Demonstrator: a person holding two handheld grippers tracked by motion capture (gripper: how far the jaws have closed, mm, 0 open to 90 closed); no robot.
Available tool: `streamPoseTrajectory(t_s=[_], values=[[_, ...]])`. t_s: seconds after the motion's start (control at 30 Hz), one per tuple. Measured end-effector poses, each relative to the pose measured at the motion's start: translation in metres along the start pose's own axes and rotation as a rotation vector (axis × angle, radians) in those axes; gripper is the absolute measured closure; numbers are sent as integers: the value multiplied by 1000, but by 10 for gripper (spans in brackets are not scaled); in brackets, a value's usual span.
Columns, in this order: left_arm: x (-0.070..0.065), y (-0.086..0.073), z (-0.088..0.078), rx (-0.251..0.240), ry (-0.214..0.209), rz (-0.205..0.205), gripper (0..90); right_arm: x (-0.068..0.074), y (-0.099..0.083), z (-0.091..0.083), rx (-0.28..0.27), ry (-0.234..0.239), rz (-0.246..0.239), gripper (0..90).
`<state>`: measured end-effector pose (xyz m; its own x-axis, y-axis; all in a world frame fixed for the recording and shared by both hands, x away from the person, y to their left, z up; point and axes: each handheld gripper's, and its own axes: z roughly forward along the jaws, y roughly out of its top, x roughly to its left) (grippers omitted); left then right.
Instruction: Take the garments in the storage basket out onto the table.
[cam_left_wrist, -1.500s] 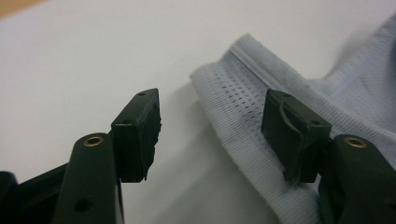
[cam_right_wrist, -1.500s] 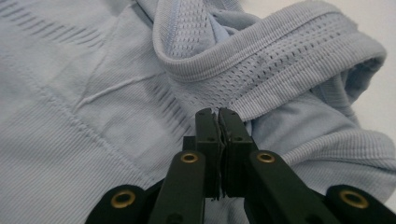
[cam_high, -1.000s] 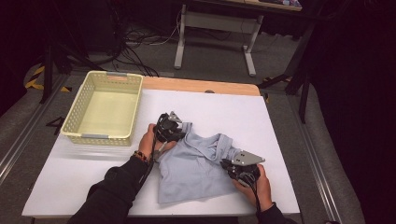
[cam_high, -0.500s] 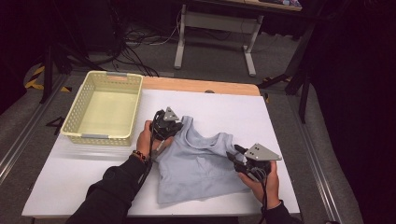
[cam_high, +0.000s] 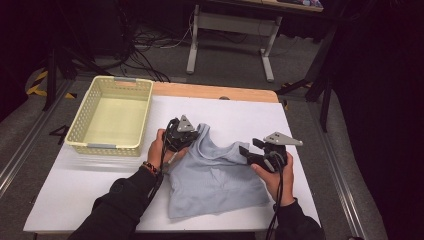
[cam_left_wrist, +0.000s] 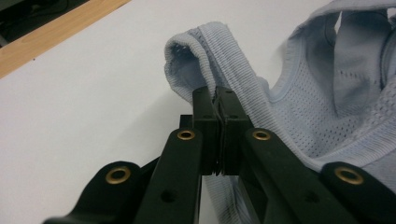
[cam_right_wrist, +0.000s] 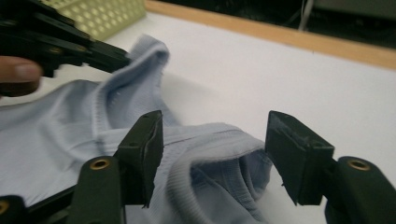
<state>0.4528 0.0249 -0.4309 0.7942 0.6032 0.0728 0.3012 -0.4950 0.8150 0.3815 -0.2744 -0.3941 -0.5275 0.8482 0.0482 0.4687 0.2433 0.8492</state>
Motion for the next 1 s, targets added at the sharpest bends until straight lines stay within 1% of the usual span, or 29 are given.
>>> streamPoseTrajectory(t_s=[0.03,0.07,0.1,0.13,0.17,0.2,0.23,0.27,0.3,0.37,0.47,0.5,0.53,0.67,0.73,0.77,0.8,0.83,0.9,0.97,1.0], values=[[0,0,0,0,0,0,881,0,0,0,0,0,0,366],[-1,0,-2,-4,1,0,881,-2,-1,15,67,16,29,373],[-1,0,-3,-8,3,1,881,-3,-2,19,90,18,35,393],[-1,0,-4,-12,3,1,880,-4,-3,25,115,28,31,442],[-1,1,-5,-16,2,-1,881,-4,-4,29,139,49,27,493],[-1,1,-6,-18,6,1,880,-5,-5,33,153,68,28,568],[-1,1,-7,-20,8,0,881,-5,-6,34,154,82,24,659],[-1,2,-8,-28,17,1,880,-5,-6,35,155,94,11,710],[-1,2,-9,-35,18,-1,881,-4,-4,36,156,95,-12,765],[1,5,-11,-36,31,9,880,-4,-1,36,150,94,-39,820],[4,11,-14,-44,40,3,881,-5,5,34,128,75,-66,831],[5,13,-15,-47,50,7,882,-6,8,31,103,73,-82,832],[7,16,-17,-47,55,8,882,-6,10,29,88,67,-87,833],[15,26,-22,-54,78,5,883,-9,26,19,35,19,-114,844],[20,33,-24,-56,95,10,883,-10,32,15,15,12,-117,844],[23,36,-25,-54,104,16,883,-10,37,13,3,-4,-136,844],[25,39,-26,-54,112,13,883,-10,41,12,-7,-23,-150,844],[28,42,-27,-55,123,16,883,-11,44,11,-17,-30,-156,844],[32,46,-26,-64,135,0,883,-13,51,11,-35,-41,-167,844],[38,51,-24,-54,156,-2,882,-16,55,14,-38,-57,-175,844],[40,52,-22,-49,160,-11,881,-18,57,17,-41,-64,-180,844]])
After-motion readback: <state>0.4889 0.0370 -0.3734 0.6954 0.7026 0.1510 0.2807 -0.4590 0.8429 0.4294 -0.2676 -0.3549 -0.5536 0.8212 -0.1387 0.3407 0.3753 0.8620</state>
